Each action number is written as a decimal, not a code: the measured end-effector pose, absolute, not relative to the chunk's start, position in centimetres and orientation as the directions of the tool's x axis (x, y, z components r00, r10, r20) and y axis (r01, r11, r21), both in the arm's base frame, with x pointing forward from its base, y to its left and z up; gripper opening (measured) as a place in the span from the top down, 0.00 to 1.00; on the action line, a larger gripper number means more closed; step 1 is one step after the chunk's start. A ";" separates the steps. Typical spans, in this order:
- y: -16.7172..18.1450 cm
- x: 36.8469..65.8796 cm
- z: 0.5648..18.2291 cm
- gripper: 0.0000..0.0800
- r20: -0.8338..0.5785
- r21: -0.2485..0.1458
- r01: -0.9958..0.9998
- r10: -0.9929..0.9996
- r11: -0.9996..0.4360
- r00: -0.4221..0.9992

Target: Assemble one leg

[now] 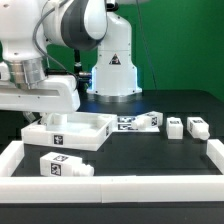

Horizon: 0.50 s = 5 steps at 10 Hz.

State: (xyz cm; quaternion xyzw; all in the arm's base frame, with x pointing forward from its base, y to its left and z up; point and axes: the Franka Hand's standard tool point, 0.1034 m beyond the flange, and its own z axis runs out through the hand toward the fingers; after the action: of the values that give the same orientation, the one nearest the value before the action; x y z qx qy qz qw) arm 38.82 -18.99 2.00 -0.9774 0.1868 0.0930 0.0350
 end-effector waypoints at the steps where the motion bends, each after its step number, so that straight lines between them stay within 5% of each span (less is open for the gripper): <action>1: -17.7 41.0 3.6 0.93 -0.216 -0.054 -0.415 -0.395 -0.908 0.893; 3: -14.6 45.6 6.8 0.93 -0.231 -0.082 -0.427 -0.399 -0.901 0.887; 5: -11.3 50.4 8.2 0.93 -0.212 -0.096 -0.387 -0.361 -0.917 0.908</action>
Offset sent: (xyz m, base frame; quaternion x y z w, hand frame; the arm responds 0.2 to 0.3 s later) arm 0.0845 0.0493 0.0418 0.0407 -0.0327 0.0378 0.9979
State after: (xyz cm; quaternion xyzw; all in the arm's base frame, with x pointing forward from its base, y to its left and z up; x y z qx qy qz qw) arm 50.38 -11.34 8.17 -0.9744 0.1918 0.0954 0.0679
